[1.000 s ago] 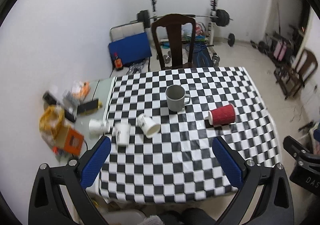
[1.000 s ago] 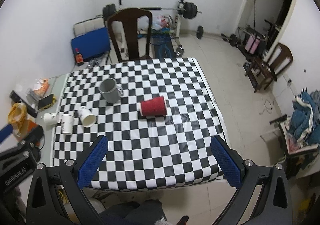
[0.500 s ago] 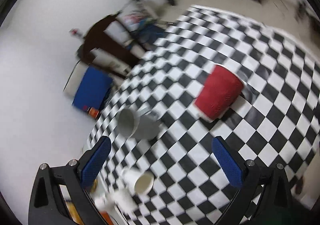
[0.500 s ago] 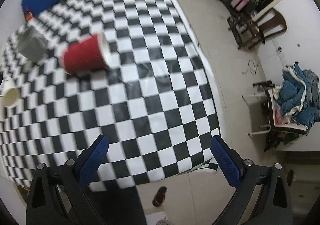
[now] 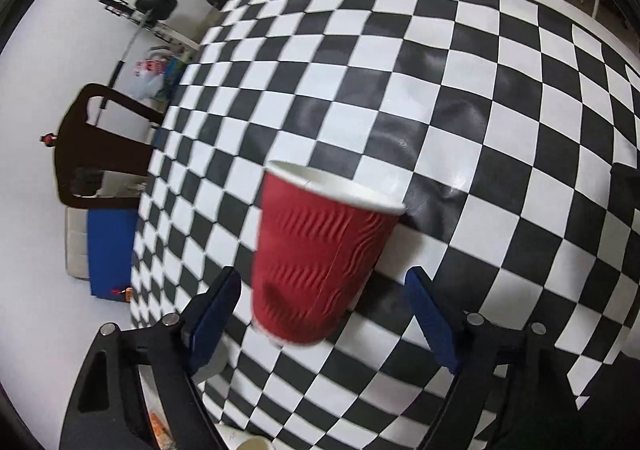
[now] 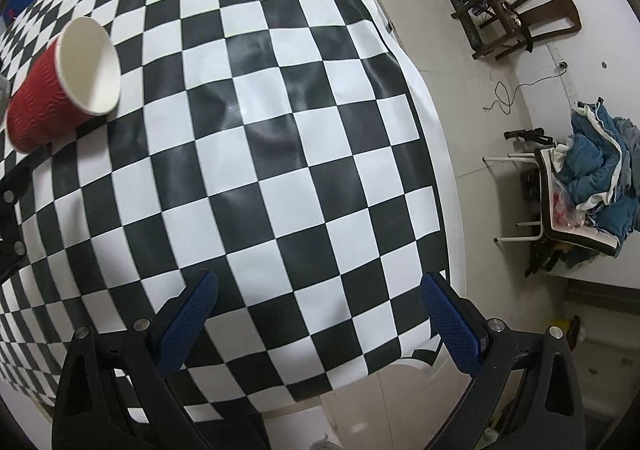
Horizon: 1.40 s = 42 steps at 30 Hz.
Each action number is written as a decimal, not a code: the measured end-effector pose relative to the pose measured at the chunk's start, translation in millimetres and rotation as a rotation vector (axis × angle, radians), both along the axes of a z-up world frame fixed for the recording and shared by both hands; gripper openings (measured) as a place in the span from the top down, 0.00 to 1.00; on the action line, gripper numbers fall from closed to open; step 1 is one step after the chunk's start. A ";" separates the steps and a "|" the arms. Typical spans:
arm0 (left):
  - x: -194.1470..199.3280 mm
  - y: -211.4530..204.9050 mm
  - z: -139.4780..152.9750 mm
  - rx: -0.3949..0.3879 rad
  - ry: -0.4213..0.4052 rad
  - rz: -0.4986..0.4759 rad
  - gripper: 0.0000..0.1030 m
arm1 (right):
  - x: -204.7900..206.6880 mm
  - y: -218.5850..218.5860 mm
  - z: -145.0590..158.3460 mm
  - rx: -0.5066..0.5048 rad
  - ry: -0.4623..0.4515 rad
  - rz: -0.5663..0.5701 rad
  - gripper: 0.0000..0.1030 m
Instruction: Flip cup upside down
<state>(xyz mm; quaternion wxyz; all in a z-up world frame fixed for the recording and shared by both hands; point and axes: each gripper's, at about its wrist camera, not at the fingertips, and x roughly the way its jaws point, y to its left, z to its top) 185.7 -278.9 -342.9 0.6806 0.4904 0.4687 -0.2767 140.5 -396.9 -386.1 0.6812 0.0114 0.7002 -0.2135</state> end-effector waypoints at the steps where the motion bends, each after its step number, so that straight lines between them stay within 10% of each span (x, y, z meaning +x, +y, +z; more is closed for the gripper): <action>1: 0.9 -1.8 -3.2 0.005 0.005 0.000 0.22 | 0.9 -3.2 -1.9 0.002 0.004 -0.002 0.01; 25: 32.8 28.8 27.0 -0.127 0.044 0.277 0.29 | -15.4 -3.9 11.7 0.018 -0.010 -0.033 0.03; 42: -40.8 180.4 72.3 -0.360 0.329 0.916 0.29 | -22.6 82.8 31.9 0.093 -0.024 0.085 0.03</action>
